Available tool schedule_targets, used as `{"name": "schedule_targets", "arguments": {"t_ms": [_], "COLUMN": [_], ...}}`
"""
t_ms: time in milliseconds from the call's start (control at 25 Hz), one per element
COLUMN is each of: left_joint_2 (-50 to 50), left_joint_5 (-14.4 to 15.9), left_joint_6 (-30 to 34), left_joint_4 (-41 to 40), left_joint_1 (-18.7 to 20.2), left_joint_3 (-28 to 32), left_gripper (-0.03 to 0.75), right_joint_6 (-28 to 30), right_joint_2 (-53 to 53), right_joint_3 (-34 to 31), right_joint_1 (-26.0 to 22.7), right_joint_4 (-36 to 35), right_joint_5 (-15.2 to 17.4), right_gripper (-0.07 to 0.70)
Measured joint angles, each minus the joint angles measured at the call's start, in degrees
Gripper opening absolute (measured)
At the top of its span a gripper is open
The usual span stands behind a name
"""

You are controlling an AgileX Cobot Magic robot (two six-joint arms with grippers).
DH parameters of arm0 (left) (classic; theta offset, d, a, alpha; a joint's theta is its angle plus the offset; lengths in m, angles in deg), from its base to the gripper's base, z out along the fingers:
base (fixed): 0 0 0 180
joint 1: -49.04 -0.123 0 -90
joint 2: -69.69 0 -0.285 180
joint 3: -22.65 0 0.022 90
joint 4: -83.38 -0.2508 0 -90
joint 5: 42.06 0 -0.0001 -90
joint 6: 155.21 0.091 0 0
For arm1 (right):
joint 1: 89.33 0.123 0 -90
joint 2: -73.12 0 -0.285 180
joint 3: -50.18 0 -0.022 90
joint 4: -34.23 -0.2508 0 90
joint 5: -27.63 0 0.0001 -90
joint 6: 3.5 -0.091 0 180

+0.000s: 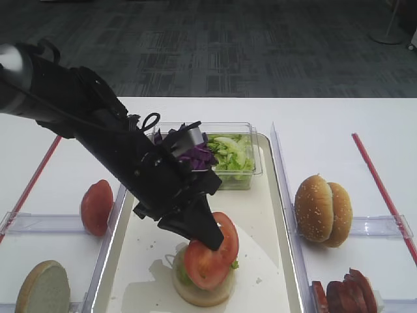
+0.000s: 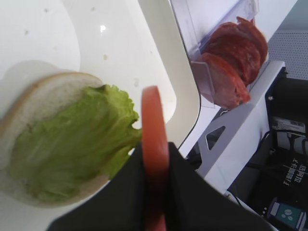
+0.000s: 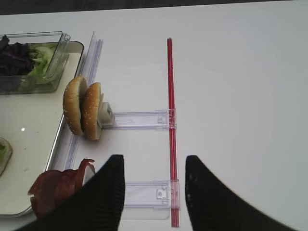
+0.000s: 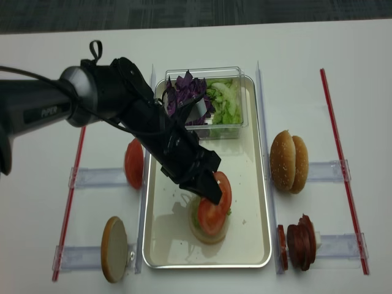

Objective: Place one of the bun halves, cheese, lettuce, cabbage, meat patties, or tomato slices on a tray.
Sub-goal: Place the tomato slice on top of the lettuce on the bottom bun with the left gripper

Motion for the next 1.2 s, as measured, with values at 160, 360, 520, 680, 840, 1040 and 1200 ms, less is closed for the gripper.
{"name": "schedule_targets", "arguments": {"t_ms": [160, 360, 520, 680, 840, 1040, 1200], "left_joint_2": [-1.3, -2.7, -3.6, -4.0, -4.1, -4.2, -4.3], "left_joint_5": [0.0, 0.0, 0.0, -0.1, -0.9, -1.9, -2.1], "left_joint_6": [0.1, 0.9, 1.0, 1.1, 1.3, 1.3, 1.3], "left_joint_4": [0.5, 0.9, 1.0, 1.0, 1.1, 1.1, 1.1], "left_joint_1": [-0.2, -0.5, -0.9, -1.1, -1.4, -1.4, -1.4], "left_joint_3": [0.0, 0.0, 0.0, 0.0, 0.0, 0.0, 0.0], "left_gripper": [0.034, 0.034, 0.034, 0.034, 0.034, 0.034, 0.034], "right_joint_6": [0.0, 0.0, 0.0, 0.0, -0.3, -0.3, -0.3], "right_joint_2": [0.0, 0.0, 0.0, 0.0, 0.0, 0.0, 0.0], "right_joint_3": [0.0, 0.0, 0.0, 0.0, 0.0, 0.0, 0.0], "right_joint_1": [0.0, 0.0, 0.0, 0.0, 0.0, 0.0, 0.0], "right_joint_4": [0.0, 0.0, 0.0, 0.0, 0.0, 0.0, 0.0], "right_joint_5": [0.0, 0.0, 0.0, 0.0, 0.0, 0.0, 0.0], "right_gripper": [0.337, 0.337, 0.337, 0.337, 0.337, 0.337, 0.337]}}
